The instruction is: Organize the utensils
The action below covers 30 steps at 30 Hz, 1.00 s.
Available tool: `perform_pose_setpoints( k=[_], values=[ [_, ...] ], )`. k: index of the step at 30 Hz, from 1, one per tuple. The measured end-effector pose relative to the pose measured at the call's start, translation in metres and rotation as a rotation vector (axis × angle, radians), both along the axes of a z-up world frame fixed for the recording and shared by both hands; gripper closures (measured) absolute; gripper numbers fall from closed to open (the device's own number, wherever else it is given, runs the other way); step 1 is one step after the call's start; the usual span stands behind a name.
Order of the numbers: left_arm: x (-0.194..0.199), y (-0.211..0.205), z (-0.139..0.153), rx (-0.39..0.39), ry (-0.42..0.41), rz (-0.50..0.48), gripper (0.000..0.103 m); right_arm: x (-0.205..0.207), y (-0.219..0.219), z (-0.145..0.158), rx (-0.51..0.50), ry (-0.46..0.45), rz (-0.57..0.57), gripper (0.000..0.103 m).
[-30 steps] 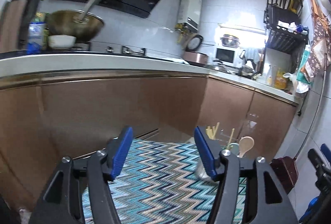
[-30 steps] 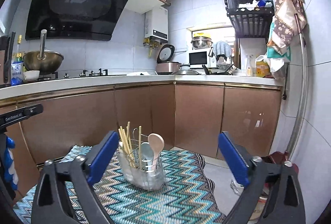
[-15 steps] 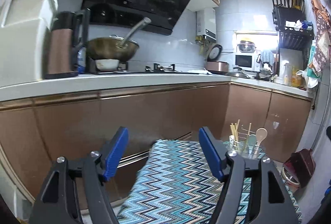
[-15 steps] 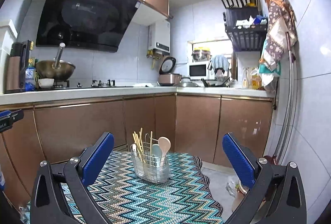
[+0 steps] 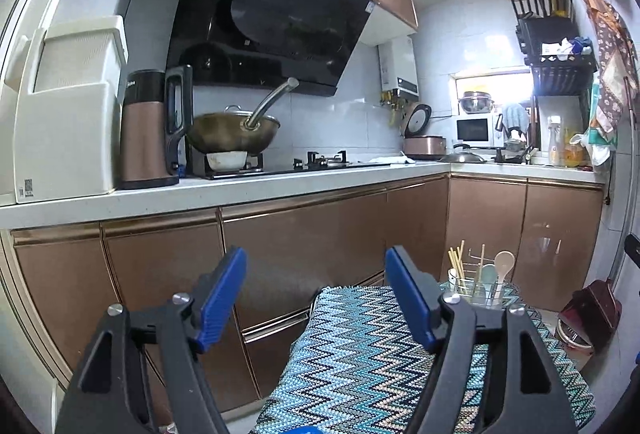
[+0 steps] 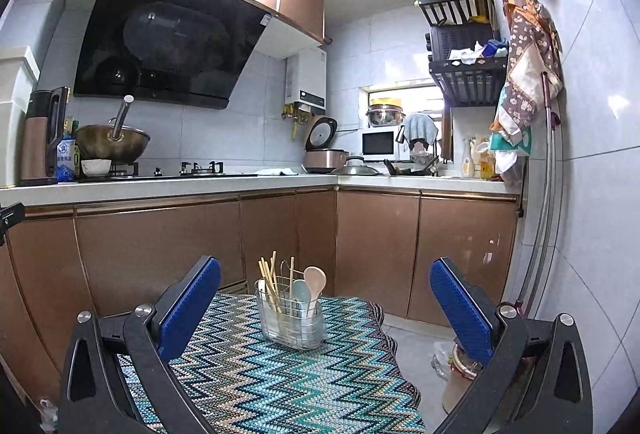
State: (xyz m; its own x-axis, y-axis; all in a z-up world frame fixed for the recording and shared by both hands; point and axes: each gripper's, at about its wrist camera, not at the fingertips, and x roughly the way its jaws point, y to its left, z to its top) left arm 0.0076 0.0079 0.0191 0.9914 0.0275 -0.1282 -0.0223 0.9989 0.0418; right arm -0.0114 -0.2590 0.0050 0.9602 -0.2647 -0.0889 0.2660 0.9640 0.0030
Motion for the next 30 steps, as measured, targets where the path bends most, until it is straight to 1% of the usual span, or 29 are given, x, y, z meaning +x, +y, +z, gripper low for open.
perform_pose_setpoints(
  k=[6, 18, 30],
  values=[
    [-0.012, 0.001, 0.003, 0.007, -0.021, 0.005, 0.032, -0.009, 0.003, 0.004, -0.009, -0.022, -0.001, 0.000],
    [-0.029, 0.000, 0.007, -0.005, -0.034, -0.007, 0.032, -0.024, 0.005, 0.010, -0.013, -0.049, -0.004, 0.000],
    [-0.028, 0.002, 0.004, -0.015, -0.014, -0.026, 0.032, -0.028, 0.002, 0.009, -0.018, -0.040, -0.034, 0.000]
  ],
)
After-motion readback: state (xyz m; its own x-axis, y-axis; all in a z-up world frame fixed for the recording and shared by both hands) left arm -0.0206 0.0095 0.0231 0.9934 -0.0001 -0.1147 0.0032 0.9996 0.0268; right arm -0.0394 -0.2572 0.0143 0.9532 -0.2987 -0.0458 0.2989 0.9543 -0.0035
